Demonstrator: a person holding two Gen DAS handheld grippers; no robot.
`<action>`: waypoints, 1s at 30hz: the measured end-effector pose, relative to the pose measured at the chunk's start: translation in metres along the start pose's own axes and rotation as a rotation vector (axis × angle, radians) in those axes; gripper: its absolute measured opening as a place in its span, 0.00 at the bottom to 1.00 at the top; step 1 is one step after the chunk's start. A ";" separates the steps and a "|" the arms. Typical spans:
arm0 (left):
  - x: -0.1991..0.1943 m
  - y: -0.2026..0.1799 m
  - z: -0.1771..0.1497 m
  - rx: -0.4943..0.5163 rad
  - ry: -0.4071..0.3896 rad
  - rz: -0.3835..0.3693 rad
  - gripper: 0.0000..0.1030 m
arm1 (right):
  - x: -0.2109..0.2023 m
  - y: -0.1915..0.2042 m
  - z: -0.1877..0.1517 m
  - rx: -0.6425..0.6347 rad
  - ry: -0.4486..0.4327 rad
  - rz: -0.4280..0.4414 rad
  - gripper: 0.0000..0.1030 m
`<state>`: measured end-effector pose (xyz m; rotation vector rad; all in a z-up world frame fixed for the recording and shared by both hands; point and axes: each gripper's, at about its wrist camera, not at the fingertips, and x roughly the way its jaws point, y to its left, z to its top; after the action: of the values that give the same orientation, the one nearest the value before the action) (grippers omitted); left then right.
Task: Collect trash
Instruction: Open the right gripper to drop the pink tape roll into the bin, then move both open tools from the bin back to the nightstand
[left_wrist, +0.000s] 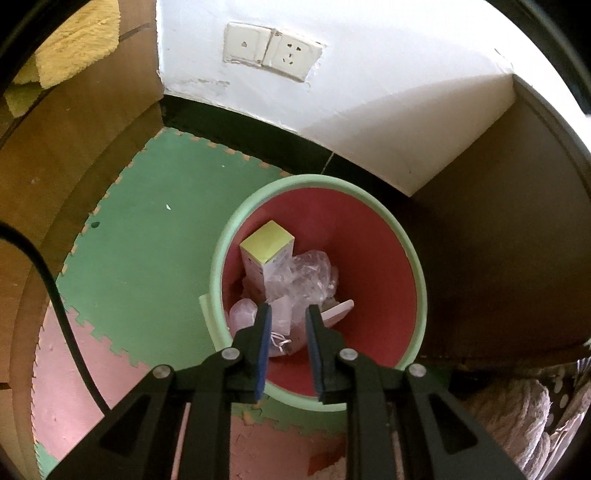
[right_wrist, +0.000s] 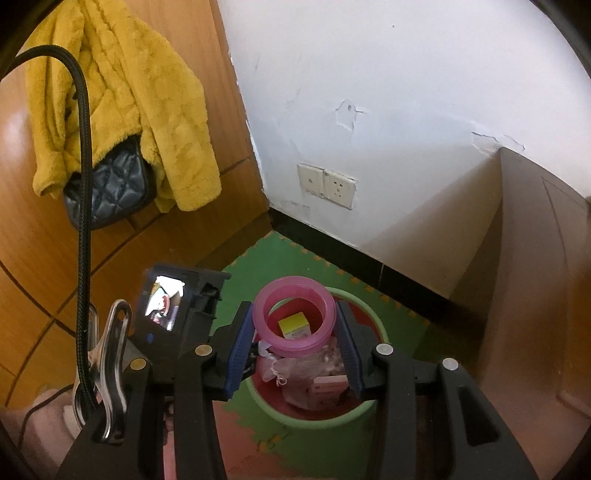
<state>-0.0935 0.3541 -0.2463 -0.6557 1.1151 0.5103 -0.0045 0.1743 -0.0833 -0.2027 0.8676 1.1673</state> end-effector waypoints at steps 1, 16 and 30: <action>0.000 0.000 0.000 -0.001 -0.001 0.000 0.18 | 0.001 -0.001 0.001 0.002 0.003 0.002 0.43; -0.008 0.001 0.000 -0.003 -0.016 0.001 0.18 | 0.007 0.000 0.004 0.004 -0.005 0.004 0.56; -0.042 -0.014 0.007 0.028 -0.071 -0.010 0.18 | -0.022 -0.009 -0.001 0.035 -0.044 0.039 0.56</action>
<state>-0.0945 0.3472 -0.2015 -0.6140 1.0499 0.5051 0.0005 0.1543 -0.0715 -0.1317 0.8561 1.1884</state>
